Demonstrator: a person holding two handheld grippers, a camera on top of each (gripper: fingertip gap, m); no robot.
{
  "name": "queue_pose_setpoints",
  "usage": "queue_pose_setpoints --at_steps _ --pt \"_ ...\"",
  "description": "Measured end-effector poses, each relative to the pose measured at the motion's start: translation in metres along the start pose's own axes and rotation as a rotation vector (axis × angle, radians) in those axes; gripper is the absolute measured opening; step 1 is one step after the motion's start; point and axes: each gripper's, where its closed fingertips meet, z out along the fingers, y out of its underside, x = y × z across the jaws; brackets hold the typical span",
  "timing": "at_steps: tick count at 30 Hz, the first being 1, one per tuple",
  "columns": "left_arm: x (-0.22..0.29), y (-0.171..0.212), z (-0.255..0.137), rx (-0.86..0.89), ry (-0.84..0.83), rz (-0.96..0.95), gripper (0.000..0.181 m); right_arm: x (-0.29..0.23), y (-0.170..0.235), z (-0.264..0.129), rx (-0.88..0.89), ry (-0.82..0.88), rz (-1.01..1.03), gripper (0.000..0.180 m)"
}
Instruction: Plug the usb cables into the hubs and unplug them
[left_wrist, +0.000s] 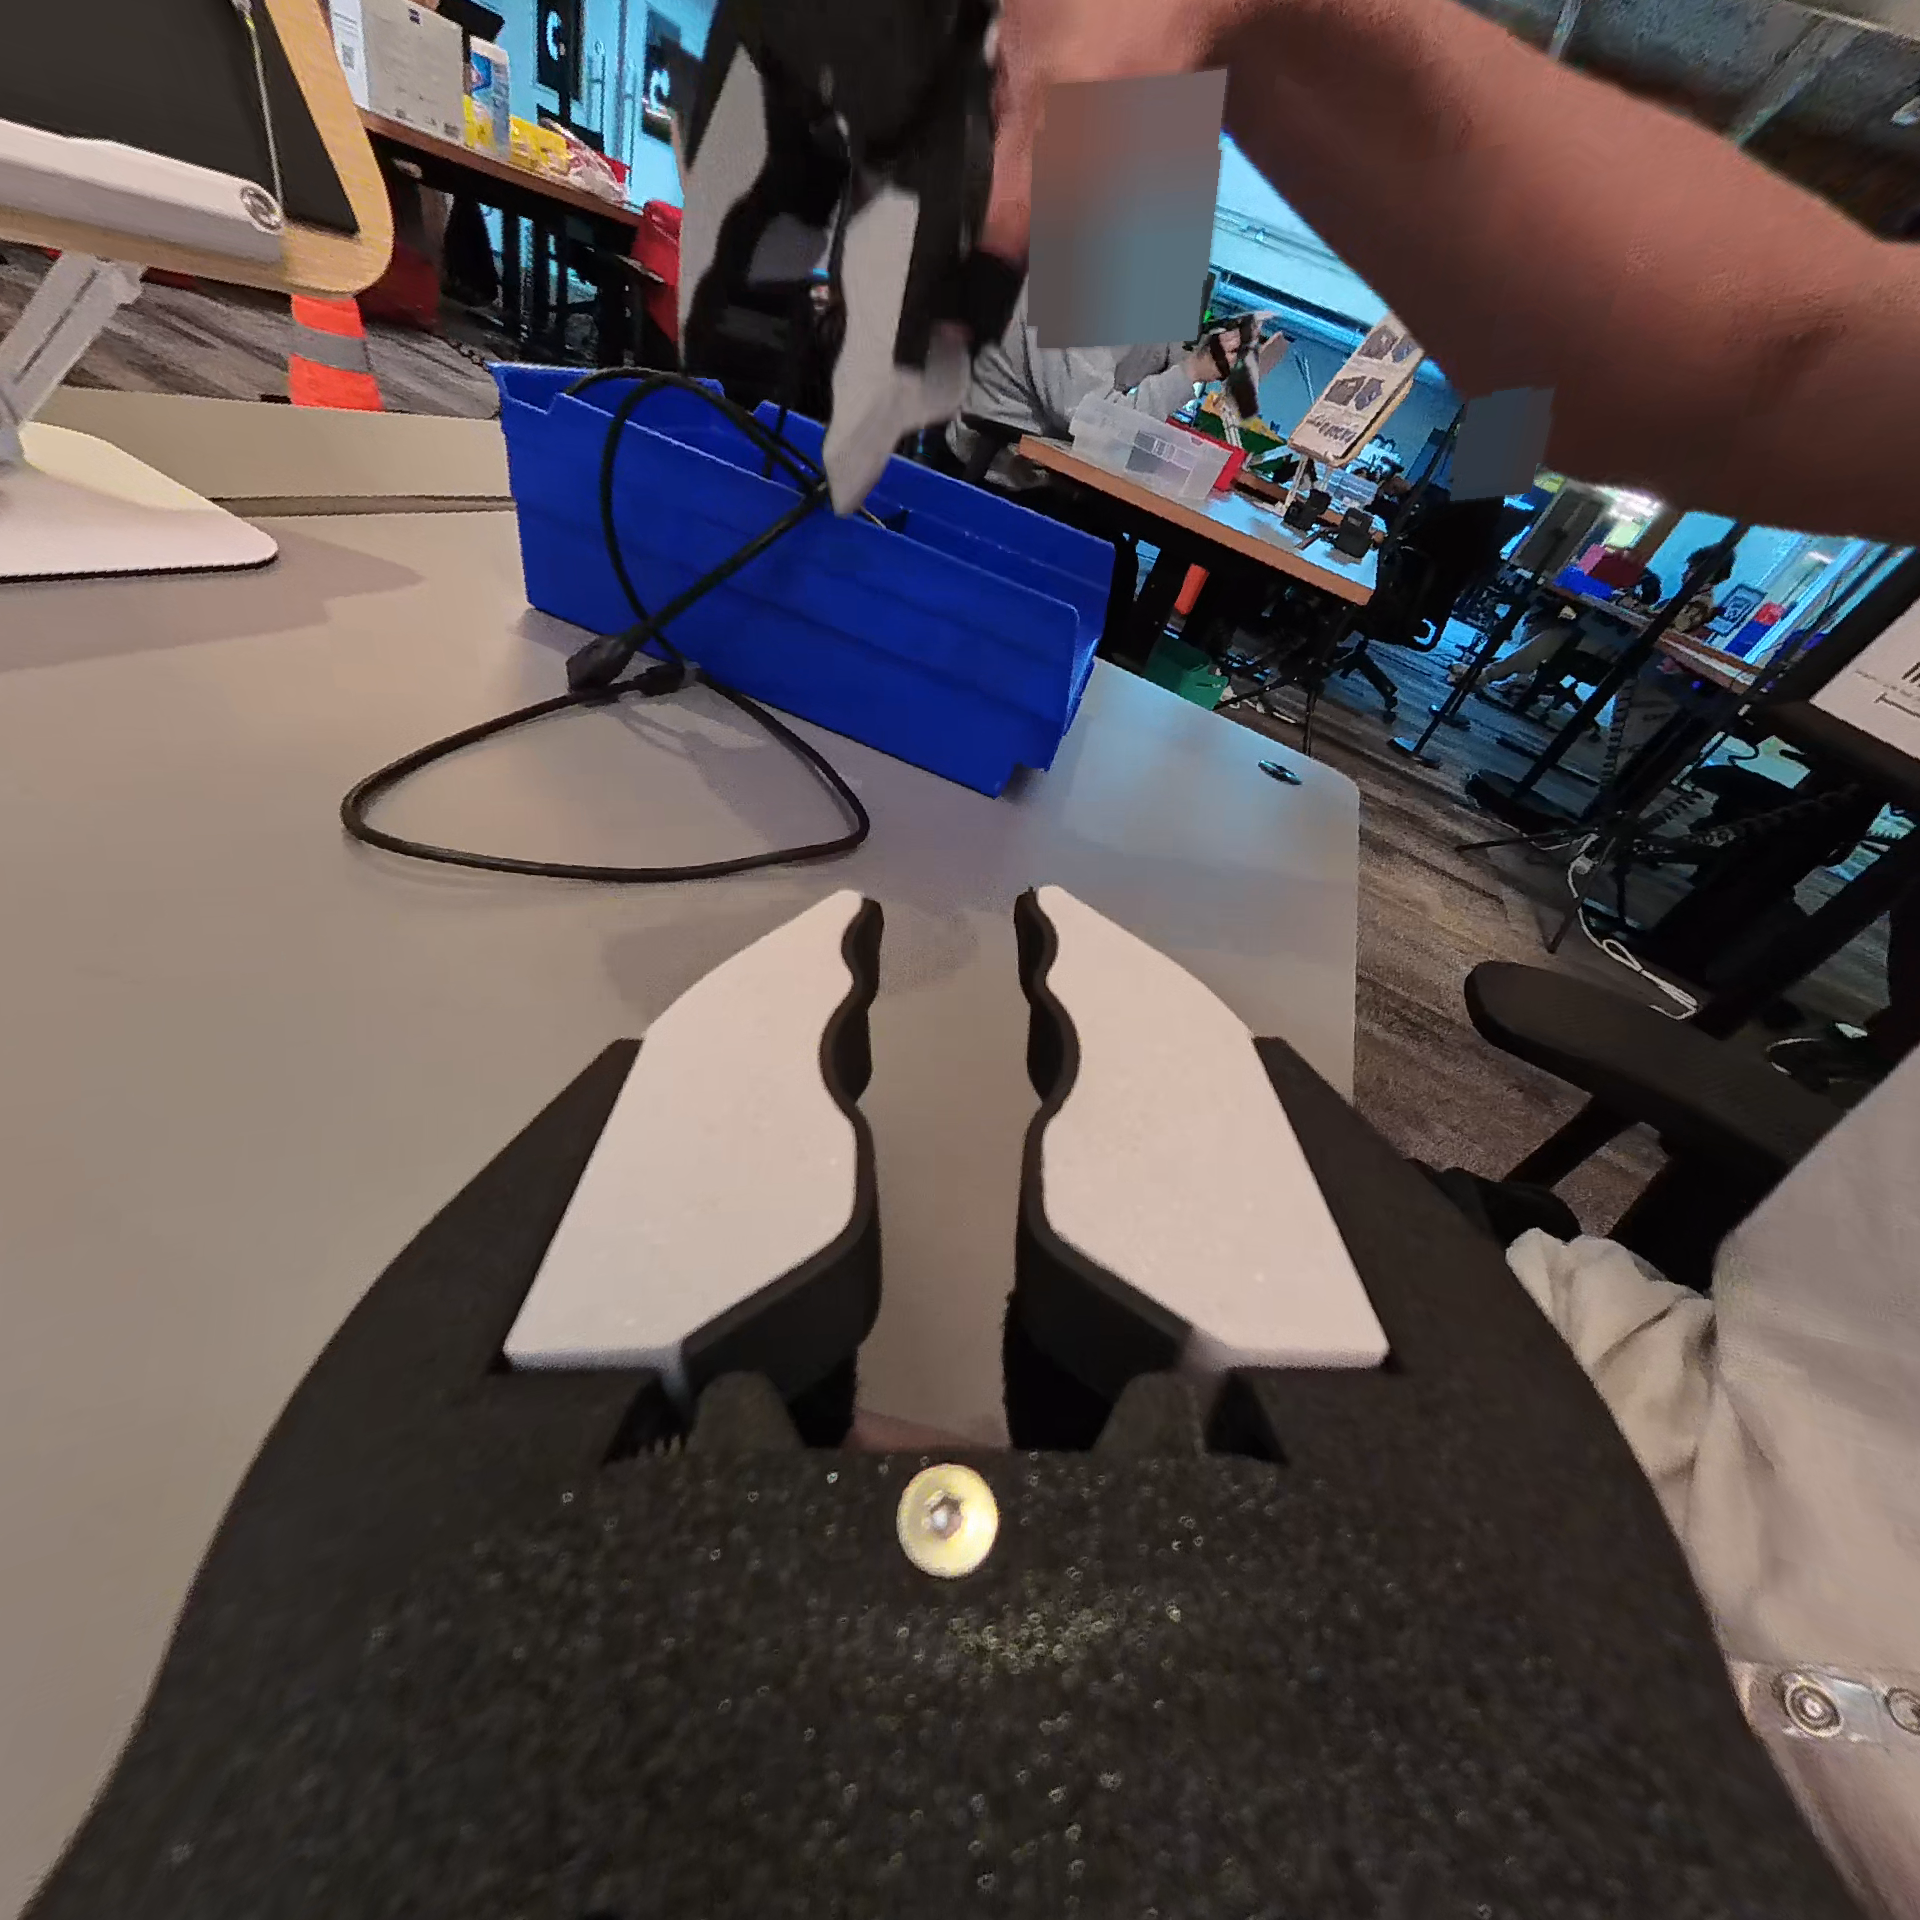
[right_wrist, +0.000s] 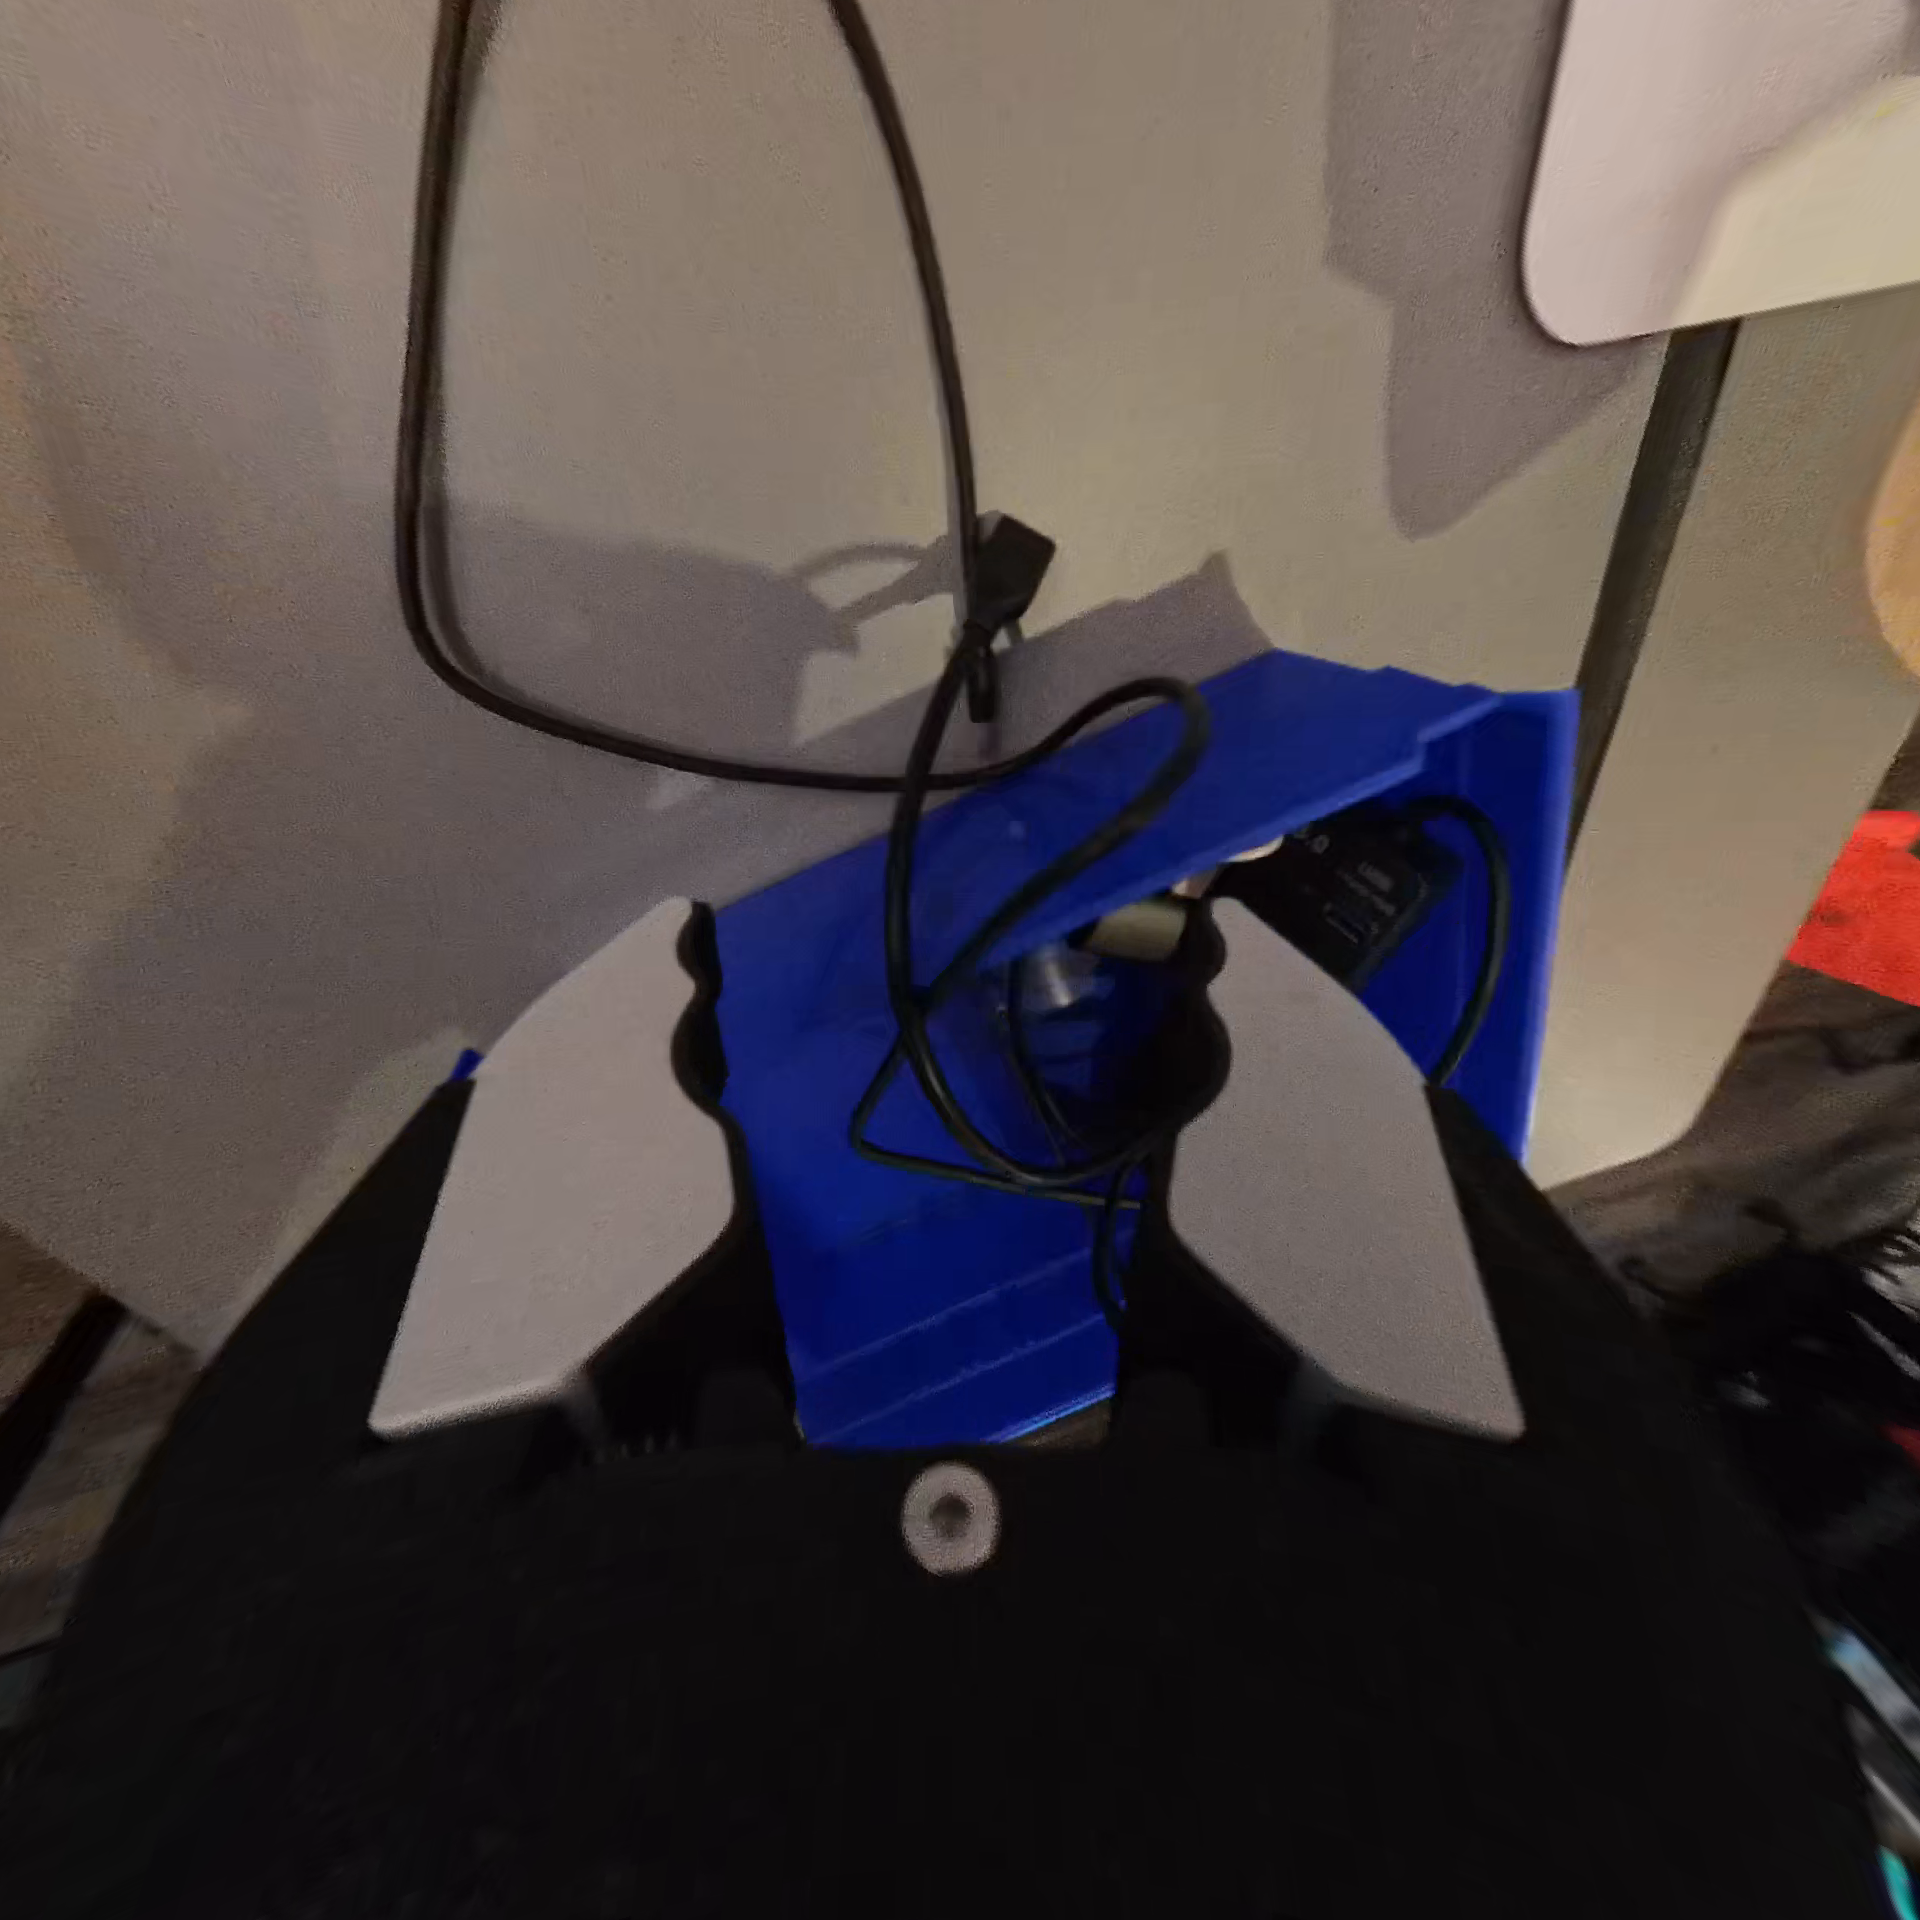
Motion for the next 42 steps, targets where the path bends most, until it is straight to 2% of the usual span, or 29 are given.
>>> queue_pose_setpoints --at_steps 3,5,9,10,12,17,20,23,25,27,29,32,34,38,40,42 --pt "0.001 0.001 0.001 -0.005 0.004 -0.001 0.025 0.009 0.009 0.022 -0.188 0.304 -0.114 0.079" --pt "0.001 0.002 0.002 -0.006 0.006 -0.004 0.025 0.02 0.01 0.033 -0.264 0.445 -0.189 0.07" --pt "0.002 0.002 0.003 -0.01 0.004 0.005 0.025 0.029 0.009 0.041 -0.376 0.507 -0.232 0.053" --pt "0.003 0.002 0.003 -0.011 0.003 0.007 0.025 0.028 0.009 0.043 -0.39 0.483 -0.248 0.034" --pt "0.003 0.002 0.002 -0.013 0.001 0.012 0.025 0.027 0.001 0.039 -0.347 0.454 -0.267 0.007" --pt "0.003 -0.001 -0.001 0.004 -0.005 0.012 0.025 0.063 0.004 -0.031 -0.088 0.465 -0.069 0.005" --pt "0.003 -0.002 0.0 0.005 0.001 0.007 0.025 0.091 0.034 -0.075 0.107 0.441 0.04 0.005" --pt "0.005 -0.002 0.001 0.006 0.006 0.008 0.025 0.121 0.088 -0.09 0.196 0.411 0.212 0.005" --pt "0.005 -0.001 0.002 0.002 0.007 0.009 0.025 0.128 0.119 -0.073 0.216 0.34 0.301 0.005" --pt "0.006 0.0 0.004 -0.003 0.01 0.011 0.025 0.131 0.15 -0.042 0.116 0.317 0.352 0.005" --pt "0.007 0.0 0.006 -0.008 0.009 0.017 0.025 0.127 0.157 -0.015 0.055 0.307 0.318 0.005" --pt "0.008 0.001 0.007 -0.014 0.005 0.023 0.025 0.124 0.146 0.013 -0.004 0.298 0.283 0.004" --pt "0.008 0.002 0.007 -0.016 0.005 0.027 0.025 0.113 0.125 0.034 0.001 0.223 0.219 0.004" --pt "0.009 0.003 0.006 -0.022 0.003 0.035 0.025 0.098 0.116 0.081 -0.221 0.164 0.059 0.005" --pt "0.01 0.003 0.006 -0.023 0.008 0.031 0.025 0.096 0.112 0.092 -0.235 0.159 0.052 0.005" --pt "0.01 0.004 0.005 -0.023 0.009 0.034 0.025 0.095 0.108 0.09 -0.173 0.136 0.092 0.006"
